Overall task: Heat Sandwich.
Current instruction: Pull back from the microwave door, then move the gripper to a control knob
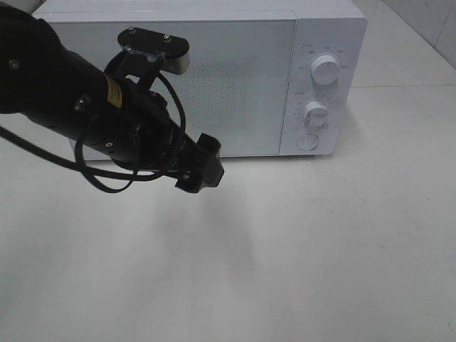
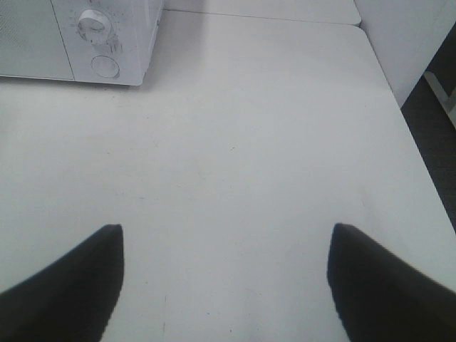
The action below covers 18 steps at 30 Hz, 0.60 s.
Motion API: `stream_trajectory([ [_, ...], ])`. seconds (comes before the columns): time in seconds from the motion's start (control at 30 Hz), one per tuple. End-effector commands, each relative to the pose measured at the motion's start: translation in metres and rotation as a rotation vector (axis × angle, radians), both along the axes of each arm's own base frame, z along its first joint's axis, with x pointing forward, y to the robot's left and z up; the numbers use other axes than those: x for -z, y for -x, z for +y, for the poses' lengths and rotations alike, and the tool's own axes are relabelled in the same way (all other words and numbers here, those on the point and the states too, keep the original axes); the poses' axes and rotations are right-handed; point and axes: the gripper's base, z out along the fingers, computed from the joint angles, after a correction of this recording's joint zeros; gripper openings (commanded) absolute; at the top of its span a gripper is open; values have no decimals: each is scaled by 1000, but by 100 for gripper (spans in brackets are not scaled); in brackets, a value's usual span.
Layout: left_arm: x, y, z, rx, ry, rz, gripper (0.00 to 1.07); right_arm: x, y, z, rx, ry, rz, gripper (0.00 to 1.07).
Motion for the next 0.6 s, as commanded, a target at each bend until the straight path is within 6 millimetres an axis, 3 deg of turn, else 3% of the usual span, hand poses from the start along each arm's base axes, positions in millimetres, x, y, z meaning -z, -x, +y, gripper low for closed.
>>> stream_trajectory([
  [0.03, -4, 12, 13, 32, -130, 60, 98, 0, 3, 0, 7, -6, -34, 76],
  [0.33, -9, 5, 48, -78, -235, 152, 98, 0, 3, 0, 7, -6, -34, 76],
  [0.6, -25, -4, 103, -280, -153, 216, 98, 0, 3, 0, 7, -6, -34, 76],
])
